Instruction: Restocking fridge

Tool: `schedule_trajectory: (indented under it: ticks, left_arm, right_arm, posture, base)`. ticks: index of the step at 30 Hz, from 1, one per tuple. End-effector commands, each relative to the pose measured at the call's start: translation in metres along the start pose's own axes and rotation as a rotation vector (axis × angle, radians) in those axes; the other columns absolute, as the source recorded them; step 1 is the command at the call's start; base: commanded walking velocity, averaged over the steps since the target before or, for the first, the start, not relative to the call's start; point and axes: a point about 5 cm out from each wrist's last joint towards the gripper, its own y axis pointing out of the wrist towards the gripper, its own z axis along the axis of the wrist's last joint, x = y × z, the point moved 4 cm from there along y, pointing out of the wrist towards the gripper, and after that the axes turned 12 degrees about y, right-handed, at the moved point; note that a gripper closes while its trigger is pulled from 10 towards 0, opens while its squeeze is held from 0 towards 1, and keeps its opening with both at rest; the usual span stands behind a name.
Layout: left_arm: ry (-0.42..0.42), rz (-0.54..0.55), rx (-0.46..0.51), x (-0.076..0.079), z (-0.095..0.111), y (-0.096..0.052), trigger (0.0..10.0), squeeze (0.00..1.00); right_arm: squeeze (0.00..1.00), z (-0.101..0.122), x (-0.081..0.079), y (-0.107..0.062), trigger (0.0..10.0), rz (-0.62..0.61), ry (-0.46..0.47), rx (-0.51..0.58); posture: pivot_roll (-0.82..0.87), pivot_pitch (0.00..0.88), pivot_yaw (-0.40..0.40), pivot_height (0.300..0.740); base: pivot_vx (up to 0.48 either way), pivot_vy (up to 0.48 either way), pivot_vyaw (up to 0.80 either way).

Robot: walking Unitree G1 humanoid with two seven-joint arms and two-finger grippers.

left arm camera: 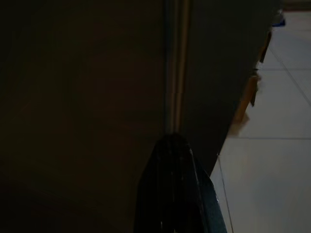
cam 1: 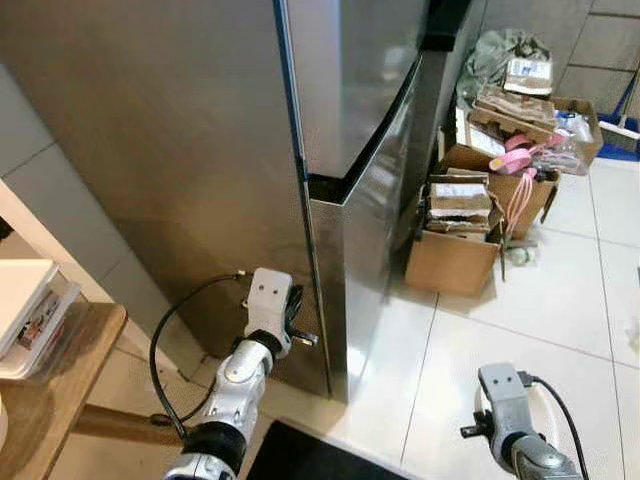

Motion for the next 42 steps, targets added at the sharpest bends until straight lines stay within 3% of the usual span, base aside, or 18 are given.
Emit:
schedule_trajectory:
  ticks: [1, 13, 18, 29, 36, 42]
  left_arm:
    - [0.013, -0.01, -0.039, 0.002, -0.006, 0.002, 10.0, 0.0]
    - [0.04, 0.008, -0.042, -0.003, 0.002, 0.013, 10.0, 0.0]
    - [0.087, 0.012, -0.025, -0.001, 0.01, 0.021, 10.0, 0.0]
    - [0.162, 0.142, -0.069, -0.018, 0.015, 0.028, 10.0, 0.0]
    - [0.137, 0.147, -0.064, -0.011, 0.021, 0.033, 10.0, 0.0]
    - [0.097, 0.16, -0.04, 0.004, 0.033, 0.041, 10.0, 0.0]
  right_arm:
    - [0.0, -0.003, 0.003, -0.002, 10.0, -0.002, 0.009, 0.007]
    - [0.0, 0.002, 0.003, -0.003, 10.0, -0.004, 0.01, 0.041]
    - [0.0, 0.005, 0.003, -0.003, 10.0, -0.007, 0.009, 0.061]
    - [0.0, 0.004, 0.004, -0.004, 10.0, -0.012, 0.011, 0.074]
    - [0.0, 0.005, 0.005, -0.004, 10.0, -0.013, 0.013, 0.081]
    - [0.0, 0.009, 0.007, -0.004, 10.0, -0.017, 0.012, 0.091]
  posture:
    - [0.04, 0.191, 0.025, 0.74]
    - [0.03, 0.222, 0.046, 0.74]
    - [0.03, 0.225, 0.056, 0.74]
    - [0.02, 0.218, 0.071, 0.74]
    - [0.02, 0.215, 0.072, 0.74]
    - [0.02, 0.215, 0.074, 0.74]
  base:
    - [0.0, 0.0, 0.0]
    - [0.0, 0.0, 0.0]
    - [0.0, 0.0, 0.0]
    - [0.0, 0.0, 0.0]
    - [0.0, 0.0, 0.0]
    - [0.0, 0.0, 0.0]
